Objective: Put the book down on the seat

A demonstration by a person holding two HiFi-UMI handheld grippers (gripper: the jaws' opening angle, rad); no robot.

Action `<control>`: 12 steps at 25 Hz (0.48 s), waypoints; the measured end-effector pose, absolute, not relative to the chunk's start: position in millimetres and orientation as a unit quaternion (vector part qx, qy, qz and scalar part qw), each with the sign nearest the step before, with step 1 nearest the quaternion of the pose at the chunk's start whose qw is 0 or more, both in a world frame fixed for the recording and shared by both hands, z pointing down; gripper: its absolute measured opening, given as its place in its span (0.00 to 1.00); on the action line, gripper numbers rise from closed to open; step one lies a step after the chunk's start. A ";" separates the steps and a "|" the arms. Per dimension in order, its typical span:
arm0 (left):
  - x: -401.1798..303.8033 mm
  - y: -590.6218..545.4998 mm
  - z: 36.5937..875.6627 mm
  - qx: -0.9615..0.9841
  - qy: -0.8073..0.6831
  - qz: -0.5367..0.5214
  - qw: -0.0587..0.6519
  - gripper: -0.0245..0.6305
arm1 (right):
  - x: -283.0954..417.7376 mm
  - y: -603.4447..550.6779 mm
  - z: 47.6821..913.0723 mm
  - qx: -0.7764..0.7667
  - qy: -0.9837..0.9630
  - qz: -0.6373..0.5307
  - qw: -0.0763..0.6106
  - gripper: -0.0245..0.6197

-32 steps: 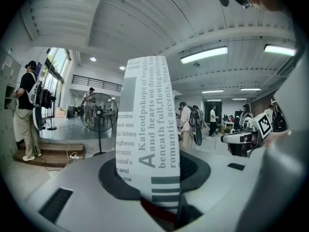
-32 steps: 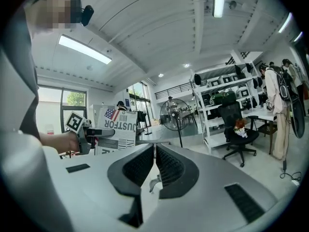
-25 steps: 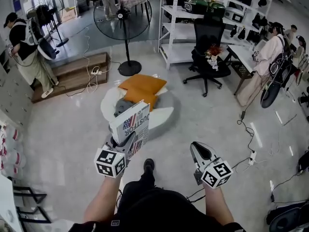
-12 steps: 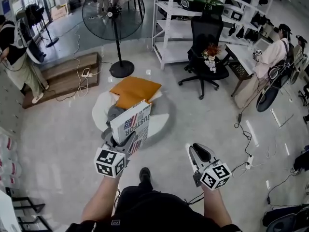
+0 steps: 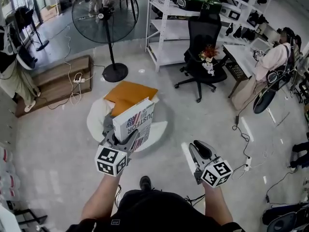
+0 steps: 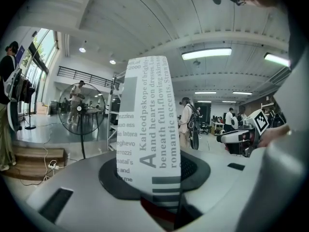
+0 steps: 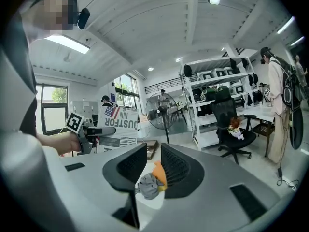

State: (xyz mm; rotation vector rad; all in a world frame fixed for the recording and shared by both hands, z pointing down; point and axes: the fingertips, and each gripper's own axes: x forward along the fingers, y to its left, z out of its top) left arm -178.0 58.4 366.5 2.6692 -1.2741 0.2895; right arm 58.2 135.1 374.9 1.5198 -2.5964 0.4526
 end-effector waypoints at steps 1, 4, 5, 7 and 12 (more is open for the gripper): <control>-179.2 51.6 365.2 0.896 -0.424 0.096 0.084 0.28 | 57.4 127.9 372.9 0.501 -0.851 0.148 0.049 0.20; -184.2 33.7 364.1 0.899 -0.419 0.100 0.081 0.28 | 52.7 110.3 370.8 0.503 -0.850 0.148 0.045 0.21; -185.6 29.5 364.1 0.899 -0.419 0.100 0.081 0.28 | 50.7 106.9 371.4 0.501 -0.851 0.150 0.046 0.21; -186.6 23.3 363.9 0.898 -0.420 0.099 0.084 0.28 | 48.3 101.7 373.5 0.498 -0.852 0.152 0.050 0.21; -177.8 4.0 366.5 0.900 -0.415 0.101 0.091 0.28 | 51.8 76.8 377.5 0.492 -0.855 0.158 0.049 0.21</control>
